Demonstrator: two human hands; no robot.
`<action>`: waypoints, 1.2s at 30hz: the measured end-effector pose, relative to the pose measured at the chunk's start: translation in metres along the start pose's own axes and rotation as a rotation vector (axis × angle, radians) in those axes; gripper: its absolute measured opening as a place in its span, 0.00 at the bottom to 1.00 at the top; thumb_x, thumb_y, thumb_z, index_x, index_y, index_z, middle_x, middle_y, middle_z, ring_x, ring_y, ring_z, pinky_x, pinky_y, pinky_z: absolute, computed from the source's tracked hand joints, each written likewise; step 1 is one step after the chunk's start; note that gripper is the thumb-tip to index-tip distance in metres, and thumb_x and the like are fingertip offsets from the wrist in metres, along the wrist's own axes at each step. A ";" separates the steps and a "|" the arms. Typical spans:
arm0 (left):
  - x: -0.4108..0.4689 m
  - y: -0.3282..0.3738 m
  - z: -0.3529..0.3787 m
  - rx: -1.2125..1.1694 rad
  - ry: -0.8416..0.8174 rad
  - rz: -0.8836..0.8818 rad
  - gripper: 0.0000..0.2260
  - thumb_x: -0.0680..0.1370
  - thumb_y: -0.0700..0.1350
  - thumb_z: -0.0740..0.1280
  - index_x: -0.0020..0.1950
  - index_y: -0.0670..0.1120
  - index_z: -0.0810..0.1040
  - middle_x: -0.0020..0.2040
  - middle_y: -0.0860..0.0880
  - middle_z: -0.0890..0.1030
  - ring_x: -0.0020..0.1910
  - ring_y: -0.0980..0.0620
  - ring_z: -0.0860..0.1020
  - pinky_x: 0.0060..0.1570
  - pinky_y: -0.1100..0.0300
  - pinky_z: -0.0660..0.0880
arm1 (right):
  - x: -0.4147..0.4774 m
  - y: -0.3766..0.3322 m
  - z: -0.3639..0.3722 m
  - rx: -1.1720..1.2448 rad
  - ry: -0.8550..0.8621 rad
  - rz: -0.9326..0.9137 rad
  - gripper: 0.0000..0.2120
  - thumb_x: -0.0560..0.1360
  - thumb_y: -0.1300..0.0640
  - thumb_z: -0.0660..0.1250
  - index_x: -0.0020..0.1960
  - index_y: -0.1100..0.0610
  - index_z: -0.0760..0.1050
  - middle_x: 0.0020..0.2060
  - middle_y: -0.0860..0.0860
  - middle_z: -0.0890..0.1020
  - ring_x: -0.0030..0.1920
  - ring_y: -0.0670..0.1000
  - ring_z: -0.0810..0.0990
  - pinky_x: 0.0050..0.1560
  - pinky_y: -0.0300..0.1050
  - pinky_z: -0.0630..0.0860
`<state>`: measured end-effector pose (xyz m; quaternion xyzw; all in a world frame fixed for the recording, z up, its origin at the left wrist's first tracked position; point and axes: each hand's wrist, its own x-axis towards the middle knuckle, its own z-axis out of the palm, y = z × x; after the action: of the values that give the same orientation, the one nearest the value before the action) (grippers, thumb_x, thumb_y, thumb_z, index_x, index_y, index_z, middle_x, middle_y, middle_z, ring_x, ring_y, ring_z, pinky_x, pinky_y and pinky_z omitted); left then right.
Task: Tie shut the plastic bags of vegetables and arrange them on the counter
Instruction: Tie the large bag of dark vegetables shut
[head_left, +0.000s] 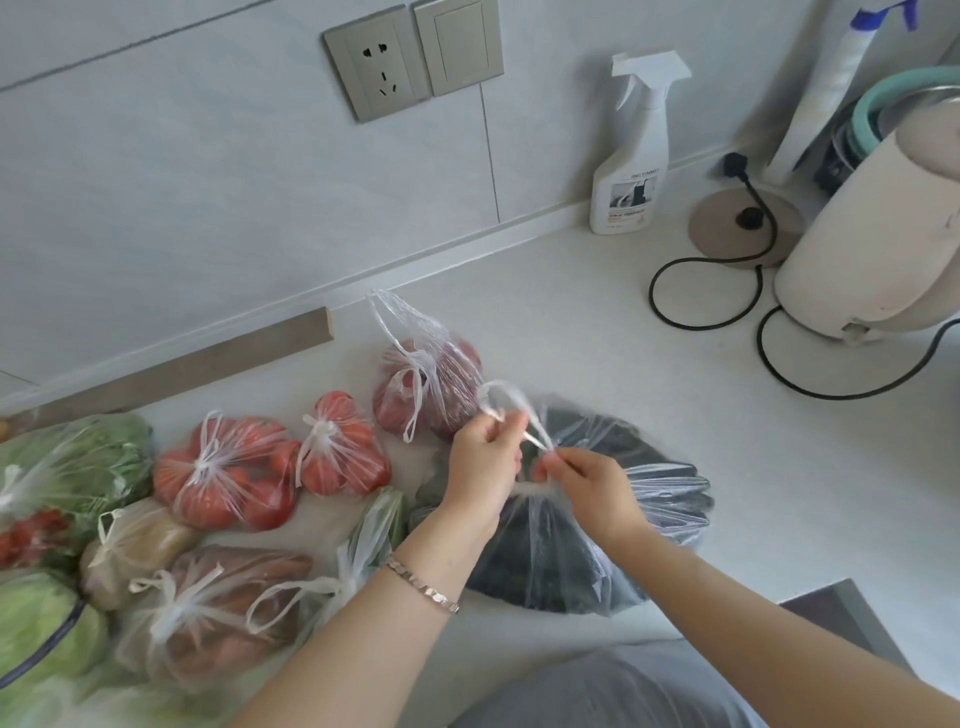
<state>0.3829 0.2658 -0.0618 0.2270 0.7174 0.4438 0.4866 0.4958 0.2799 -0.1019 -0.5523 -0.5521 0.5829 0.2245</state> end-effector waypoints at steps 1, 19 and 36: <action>0.000 0.001 -0.002 0.015 0.015 0.023 0.08 0.79 0.42 0.60 0.45 0.39 0.76 0.30 0.51 0.71 0.27 0.56 0.69 0.28 0.68 0.70 | 0.003 0.000 0.003 0.049 0.020 0.070 0.15 0.76 0.62 0.61 0.30 0.59 0.74 0.19 0.45 0.68 0.19 0.42 0.63 0.22 0.30 0.58; 0.016 0.002 -0.005 0.646 -0.247 0.321 0.10 0.76 0.52 0.64 0.48 0.47 0.69 0.43 0.48 0.82 0.41 0.51 0.80 0.44 0.55 0.77 | 0.005 -0.003 0.001 0.048 -0.147 0.082 0.18 0.76 0.56 0.64 0.30 0.63 0.73 0.25 0.52 0.66 0.27 0.47 0.61 0.25 0.33 0.59; 0.016 -0.038 -0.025 0.751 -0.259 0.620 0.10 0.77 0.42 0.65 0.54 0.40 0.81 0.45 0.42 0.83 0.44 0.48 0.80 0.46 0.65 0.72 | 0.007 0.009 0.017 0.226 0.203 0.090 0.19 0.76 0.59 0.63 0.31 0.70 0.72 0.22 0.54 0.71 0.24 0.48 0.68 0.32 0.37 0.71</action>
<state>0.3575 0.2479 -0.0992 0.6420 0.6601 0.2470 0.3019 0.4820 0.2767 -0.1162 -0.6039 -0.4320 0.5919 0.3136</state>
